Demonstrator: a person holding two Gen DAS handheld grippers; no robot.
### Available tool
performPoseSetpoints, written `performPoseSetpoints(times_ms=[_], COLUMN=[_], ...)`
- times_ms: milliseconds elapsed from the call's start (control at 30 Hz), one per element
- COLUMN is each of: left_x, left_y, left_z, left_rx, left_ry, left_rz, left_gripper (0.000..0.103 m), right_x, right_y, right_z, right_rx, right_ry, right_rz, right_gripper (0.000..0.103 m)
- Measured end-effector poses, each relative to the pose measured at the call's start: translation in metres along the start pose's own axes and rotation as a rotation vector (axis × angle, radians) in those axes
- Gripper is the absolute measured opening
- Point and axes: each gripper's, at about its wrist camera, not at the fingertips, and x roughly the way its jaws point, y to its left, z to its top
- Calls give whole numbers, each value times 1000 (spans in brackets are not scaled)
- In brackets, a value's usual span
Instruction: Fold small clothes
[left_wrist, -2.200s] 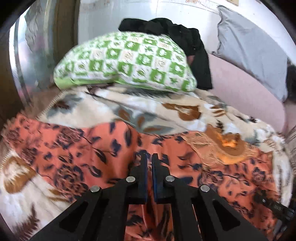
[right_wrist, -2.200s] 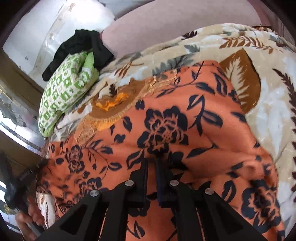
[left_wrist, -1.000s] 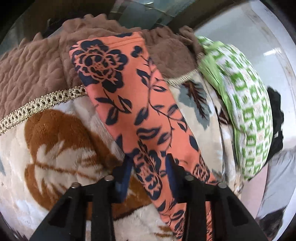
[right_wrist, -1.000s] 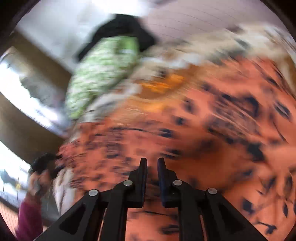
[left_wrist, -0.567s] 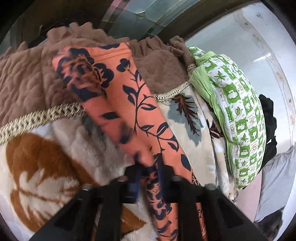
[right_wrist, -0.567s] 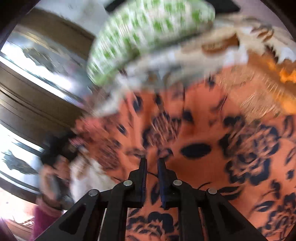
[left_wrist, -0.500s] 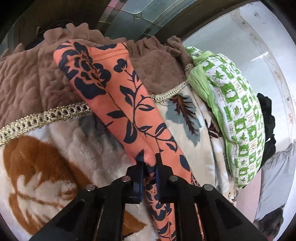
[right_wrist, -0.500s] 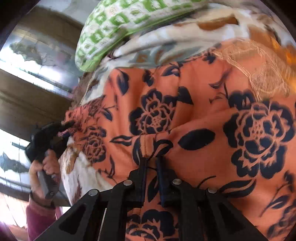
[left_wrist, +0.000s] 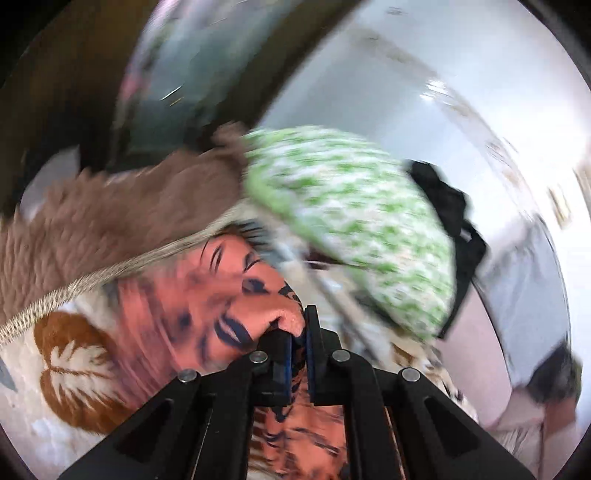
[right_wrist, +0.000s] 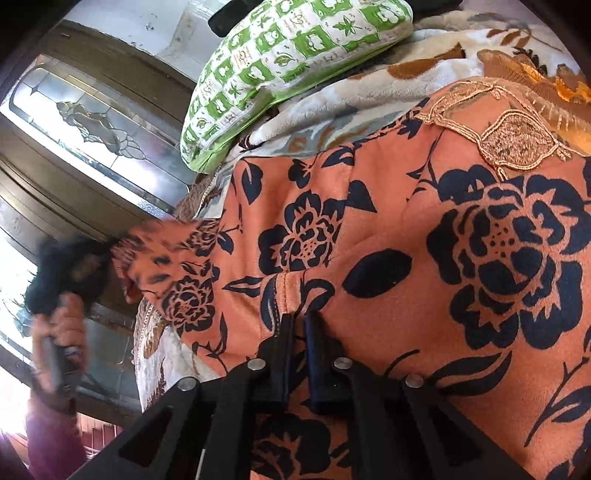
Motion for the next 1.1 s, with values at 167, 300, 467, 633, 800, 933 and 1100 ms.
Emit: performPoseSetpoints(times_ms=[167,300,467,633,800,933,1100], left_x=[-44,-66,-55,-2,107,78,2], left_y=[-118,-205,-302,-358,-316,-312,-302], left_z=[-25,-67,-157,-278,-410,-420,-366], left_rx=[254,429,637,871,1071,1190,1118], left_ry=[-1,38,173,356,639,477,284], left_rz=[-76,-141,-195,-146,163,112,-53], left_gripper=[5,5,5,7,16,43,70], right_x=[-1,-10,-74,-205,-295,-307,-307], right_y=[-10,-32,-86,-162,-233,-253,-216], right_z=[7,11,4,-11,-46,-58,-40], right_rx=[68,175,385,470,619,636,458], right_ry=[51,130,65,-151,-276,-281,-297], right_rz=[57,146,255,160,-21,14,45], right_gripper=[6,6,9,10,10,10,12])
